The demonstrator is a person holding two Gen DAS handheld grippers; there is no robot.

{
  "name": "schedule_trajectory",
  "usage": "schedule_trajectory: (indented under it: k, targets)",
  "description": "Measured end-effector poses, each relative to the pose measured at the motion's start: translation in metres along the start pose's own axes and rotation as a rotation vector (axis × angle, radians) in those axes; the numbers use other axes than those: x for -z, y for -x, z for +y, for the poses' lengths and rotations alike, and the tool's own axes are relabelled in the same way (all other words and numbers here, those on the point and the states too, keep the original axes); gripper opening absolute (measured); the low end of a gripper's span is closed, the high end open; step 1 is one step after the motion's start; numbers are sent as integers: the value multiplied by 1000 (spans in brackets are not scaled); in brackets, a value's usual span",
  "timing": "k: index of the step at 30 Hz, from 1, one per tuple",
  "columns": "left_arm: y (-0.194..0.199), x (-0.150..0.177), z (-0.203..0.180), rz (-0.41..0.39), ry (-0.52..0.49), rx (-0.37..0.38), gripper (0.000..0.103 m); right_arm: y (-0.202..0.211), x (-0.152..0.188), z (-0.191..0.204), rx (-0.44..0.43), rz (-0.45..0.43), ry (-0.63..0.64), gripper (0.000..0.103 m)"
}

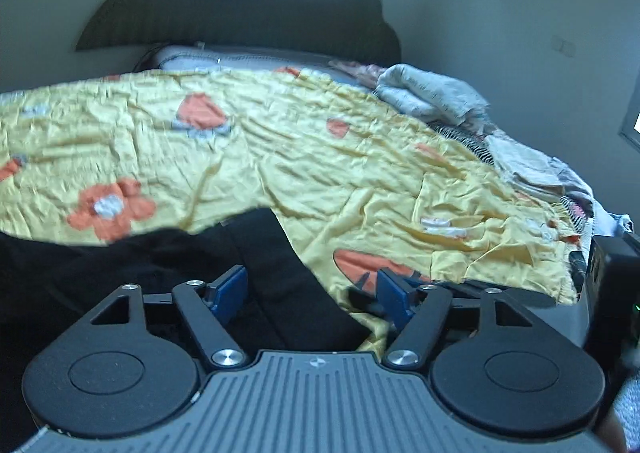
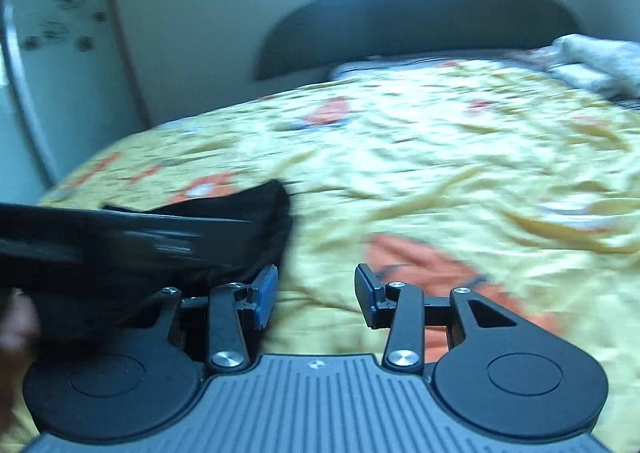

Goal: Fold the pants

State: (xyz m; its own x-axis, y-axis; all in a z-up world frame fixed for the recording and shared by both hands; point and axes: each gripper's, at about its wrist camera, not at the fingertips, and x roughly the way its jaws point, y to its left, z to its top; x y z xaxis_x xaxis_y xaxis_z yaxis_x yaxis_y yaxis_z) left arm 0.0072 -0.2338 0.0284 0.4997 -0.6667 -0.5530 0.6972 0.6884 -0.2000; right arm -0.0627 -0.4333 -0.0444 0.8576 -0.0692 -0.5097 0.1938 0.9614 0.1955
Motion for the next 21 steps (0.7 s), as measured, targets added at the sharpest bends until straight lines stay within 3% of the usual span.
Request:
schedule_trajectory:
  k: [3, 5, 7, 10, 14, 15, 16, 17, 21]
  targets:
    - [12, -7, 22, -32, 1, -82, 82, 10, -7, -18, 19, -57, -93, 45]
    - [14, -12, 48, -28, 38, -171, 82, 12, -15, -24, -67, -88, -167, 50]
    - [12, -16, 79, -7, 102, -261, 81, 2, -25, -22, -174, -97, -213, 64]
    - [10, -21, 117, 40, 171, -344, 79, -29, -39, -10, -297, -61, -251, 66]
    - [10, -21, 142, 68, 180, -416, 79, -71, -51, 8, -372, 19, -253, 65]
    - [11, -21, 143, 71, 179, -422, 79, -78, -52, 11, -384, 29, -249, 50]
    - [10, -20, 144, 76, 179, -423, 79, -84, -53, 14, -389, 43, -237, 27]
    - [9, -19, 145, 83, 179, -422, 79, -86, -53, 16, -371, 58, -215, 20]
    - [1, -15, 143, 101, 164, -420, 81, -77, -48, 27, -256, 46, -58, 13]
